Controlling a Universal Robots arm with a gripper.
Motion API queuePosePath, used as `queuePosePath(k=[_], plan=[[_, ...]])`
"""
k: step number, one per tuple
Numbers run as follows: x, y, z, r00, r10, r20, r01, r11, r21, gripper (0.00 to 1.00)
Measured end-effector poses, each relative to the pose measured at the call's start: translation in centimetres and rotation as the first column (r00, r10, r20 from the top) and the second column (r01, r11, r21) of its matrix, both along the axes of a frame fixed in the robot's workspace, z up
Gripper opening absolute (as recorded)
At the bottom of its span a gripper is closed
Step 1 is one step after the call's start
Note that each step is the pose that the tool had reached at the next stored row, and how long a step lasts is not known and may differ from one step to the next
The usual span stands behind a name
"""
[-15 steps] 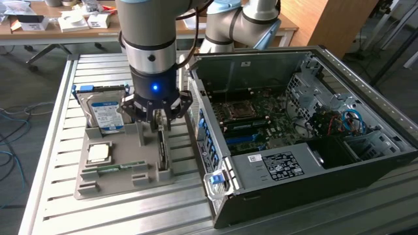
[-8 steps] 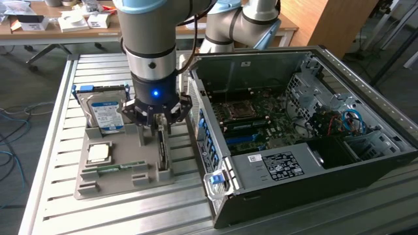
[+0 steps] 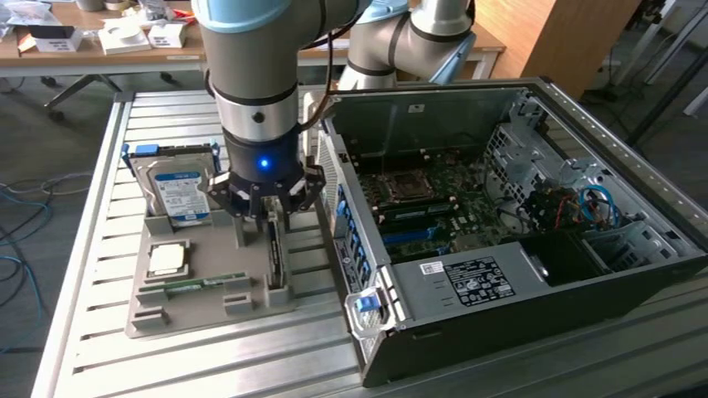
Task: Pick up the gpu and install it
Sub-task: 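Pick up the gpu and move the gpu toward the slot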
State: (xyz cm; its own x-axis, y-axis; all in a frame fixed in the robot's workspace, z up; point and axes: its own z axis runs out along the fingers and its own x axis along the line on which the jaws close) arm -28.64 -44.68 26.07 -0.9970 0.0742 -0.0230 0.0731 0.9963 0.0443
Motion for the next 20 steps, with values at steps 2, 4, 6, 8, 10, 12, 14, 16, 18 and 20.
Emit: queuePosePath(k=[2, 4, 6, 8, 10, 12, 14, 16, 18, 20], plan=[[0.1, 0.0, -0.07, 1.0, 0.0, 0.0004, 0.0, 1.0, 0.0003, 0.42], [0.2, -0.01, -0.11, 1.0, 0.0, 0.0004, 0.0, 1.0, 0.0004, 0.42], [0.2, -0.01, -0.26, 1.0, 0.0, 0.0003, 0.0, 1.0, 0.0003, 0.42], [0.2, -0.01, -0.52, 1.0, 0.0, 0.0003, 0.0, 1.0, 0.0002, 0.42], [0.2, -0.03, -0.8, 1.0, 0.0, 0.0003, 0.0, 1.0, 0.0002, 0.42], [0.2, -0.04, -1.07, 1.0, 0.0, 0.0003, 0.0, 1.0, 0.0003, 0.42], [0.2, -0.06, -1.35, 1.0, 0.0, 0.0002, 0.0, 1.0, 0.0002, 0.42], [0.2, -0.08, -1.65, 1.0, 0.0, 0.0003, 0.0, 1.0, 0.0002, 0.42], [0.2, -0.11, -1.94, 1.0, 0.0, 0.0003, 0.0, 1.0, 0.0003, 0.42], [0.2, -0.12, -2.17, 1.0, 0.0, 0.0003, 0.0, 1.0, 0.0003, 0.42]])
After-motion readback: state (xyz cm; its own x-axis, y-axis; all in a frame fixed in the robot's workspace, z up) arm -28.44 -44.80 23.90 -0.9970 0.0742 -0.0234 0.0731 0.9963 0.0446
